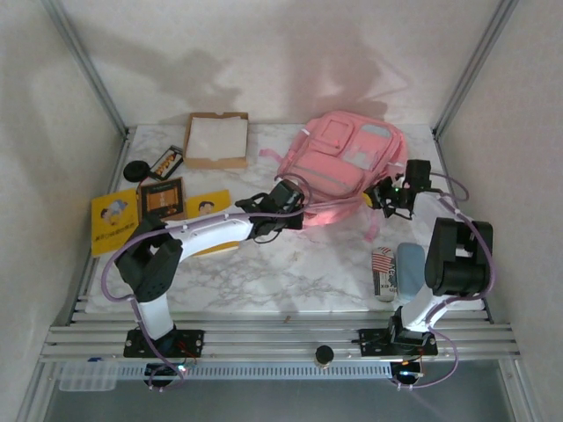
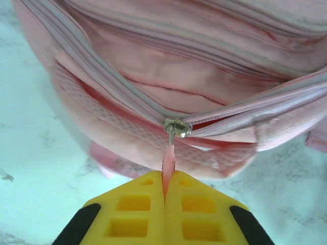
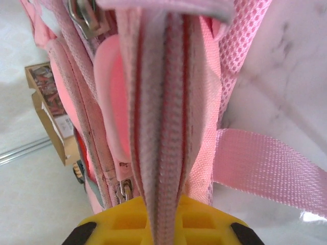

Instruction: Pack the student bag

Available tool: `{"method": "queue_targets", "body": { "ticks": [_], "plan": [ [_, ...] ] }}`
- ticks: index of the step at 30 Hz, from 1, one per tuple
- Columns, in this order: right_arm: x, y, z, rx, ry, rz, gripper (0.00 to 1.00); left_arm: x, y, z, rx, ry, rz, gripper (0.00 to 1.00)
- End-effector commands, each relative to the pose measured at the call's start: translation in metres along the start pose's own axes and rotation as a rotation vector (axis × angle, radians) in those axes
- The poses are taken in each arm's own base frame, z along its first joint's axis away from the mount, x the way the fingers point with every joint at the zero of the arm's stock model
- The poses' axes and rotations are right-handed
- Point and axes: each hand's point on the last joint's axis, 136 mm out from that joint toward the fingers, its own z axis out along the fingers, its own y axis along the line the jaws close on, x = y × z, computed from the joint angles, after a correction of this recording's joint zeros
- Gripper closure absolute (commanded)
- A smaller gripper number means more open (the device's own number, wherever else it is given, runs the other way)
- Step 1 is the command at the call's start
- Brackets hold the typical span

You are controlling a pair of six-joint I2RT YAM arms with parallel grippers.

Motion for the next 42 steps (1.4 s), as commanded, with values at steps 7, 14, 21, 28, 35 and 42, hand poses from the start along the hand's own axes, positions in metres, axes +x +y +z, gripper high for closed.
{"method": "queue_targets", "body": {
  "ticks": [7,14,21,28,35,42],
  "plan": [
    [0.015,0.014,-0.027,0.052,-0.076,-0.165,0.30,-0.022,-0.023,0.002,0.092,-0.029,0.001,1.00],
    [0.103,0.031,-0.005,-0.039,0.044,-0.070,0.05,-0.021,-0.029,-0.001,0.109,-0.029,-0.013,1.00],
    [0.116,0.040,0.022,-0.083,-0.010,0.093,0.06,-0.013,-0.033,0.002,0.120,-0.011,-0.010,1.00],
    [0.104,0.025,0.052,0.067,-0.117,0.178,0.13,-0.008,-0.027,0.009,0.084,0.013,0.001,1.00],
    [0.089,0.004,0.067,0.154,-0.189,0.191,0.47,-0.006,-0.023,0.010,0.052,0.015,0.009,1.00],
    [0.085,0.008,0.061,0.188,-0.184,0.042,1.00,-0.012,-0.005,0.007,-0.055,-0.001,0.025,1.00]
  ]
}}
